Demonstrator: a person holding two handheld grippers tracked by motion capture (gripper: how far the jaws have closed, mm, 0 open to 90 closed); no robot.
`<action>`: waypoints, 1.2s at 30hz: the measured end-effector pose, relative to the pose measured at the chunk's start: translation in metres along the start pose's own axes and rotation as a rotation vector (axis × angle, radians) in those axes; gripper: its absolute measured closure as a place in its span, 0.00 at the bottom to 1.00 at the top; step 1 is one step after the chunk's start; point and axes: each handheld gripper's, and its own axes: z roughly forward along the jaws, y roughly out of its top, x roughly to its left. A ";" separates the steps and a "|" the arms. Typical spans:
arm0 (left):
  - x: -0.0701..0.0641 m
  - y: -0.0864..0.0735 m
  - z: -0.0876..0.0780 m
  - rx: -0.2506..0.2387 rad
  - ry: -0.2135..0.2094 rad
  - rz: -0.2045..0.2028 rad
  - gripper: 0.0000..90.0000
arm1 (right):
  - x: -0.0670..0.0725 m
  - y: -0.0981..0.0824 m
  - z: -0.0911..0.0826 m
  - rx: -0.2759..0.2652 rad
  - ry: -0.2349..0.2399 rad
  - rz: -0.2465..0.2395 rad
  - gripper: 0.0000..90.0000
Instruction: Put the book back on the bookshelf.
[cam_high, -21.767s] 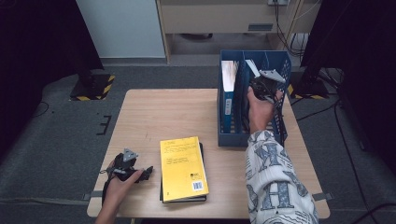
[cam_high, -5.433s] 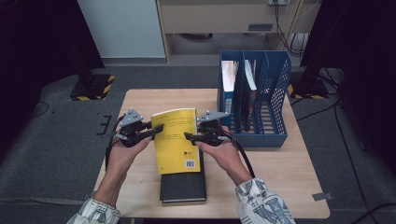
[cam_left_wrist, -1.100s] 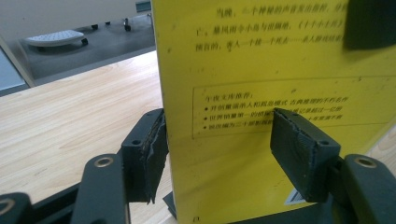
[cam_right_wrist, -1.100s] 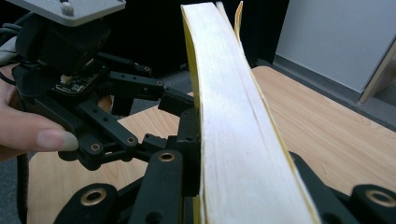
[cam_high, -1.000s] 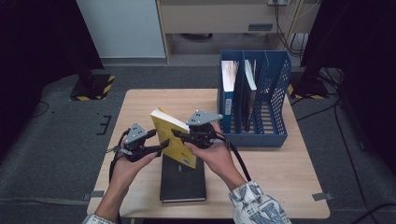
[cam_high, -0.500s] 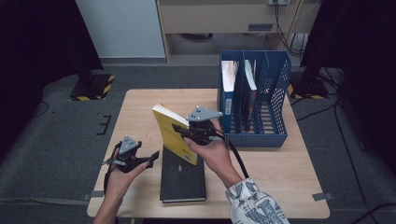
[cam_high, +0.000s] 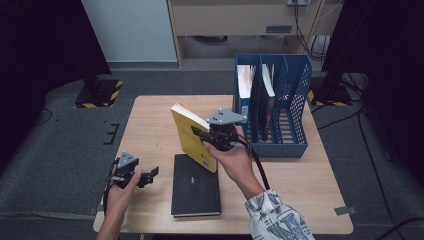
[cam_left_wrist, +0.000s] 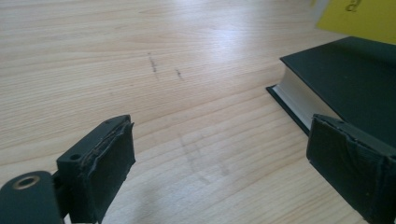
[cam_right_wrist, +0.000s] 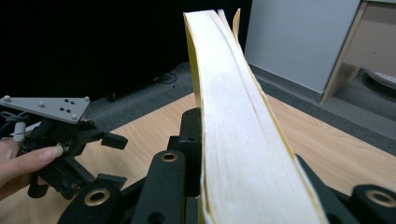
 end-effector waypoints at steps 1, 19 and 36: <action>0.001 -0.001 0.000 0.006 0.003 -0.007 0.08 | 0.000 0.000 -0.001 -0.001 -0.002 0.002 0.83; 0.004 -0.009 0.004 0.066 0.007 0.003 0.08 | -0.013 0.000 -0.015 -0.002 -0.047 0.010 0.83; 0.004 -0.009 0.004 0.080 0.005 0.023 0.08 | -0.026 -0.009 -0.032 -0.002 -0.080 0.019 0.83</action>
